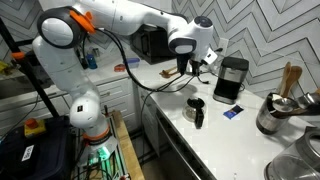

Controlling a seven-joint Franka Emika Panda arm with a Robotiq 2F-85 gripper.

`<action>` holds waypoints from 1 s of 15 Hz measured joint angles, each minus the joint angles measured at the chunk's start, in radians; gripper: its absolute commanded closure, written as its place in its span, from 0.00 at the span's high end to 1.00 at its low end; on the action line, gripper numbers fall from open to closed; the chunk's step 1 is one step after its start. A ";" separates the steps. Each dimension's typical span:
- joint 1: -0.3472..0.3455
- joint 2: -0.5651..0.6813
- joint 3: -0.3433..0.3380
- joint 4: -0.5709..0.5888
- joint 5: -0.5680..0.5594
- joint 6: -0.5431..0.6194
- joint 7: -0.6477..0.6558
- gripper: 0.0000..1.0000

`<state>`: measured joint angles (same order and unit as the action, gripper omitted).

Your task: Remove the silver plate from the top of coffee maker, then open the lid of coffee maker

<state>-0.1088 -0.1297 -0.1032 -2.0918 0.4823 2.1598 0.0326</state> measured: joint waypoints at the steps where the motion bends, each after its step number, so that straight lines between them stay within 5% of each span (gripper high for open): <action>1: 0.000 -0.009 -0.004 -0.021 0.000 0.026 -0.013 0.03; 9: 0.001 -0.026 -0.007 -0.039 0.000 0.042 -0.016 0.01; 15: -0.003 0.084 -0.040 -0.075 0.028 0.037 -0.053 0.01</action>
<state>-0.1117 -0.0452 -0.1427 -2.1670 0.5103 2.1968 -0.0201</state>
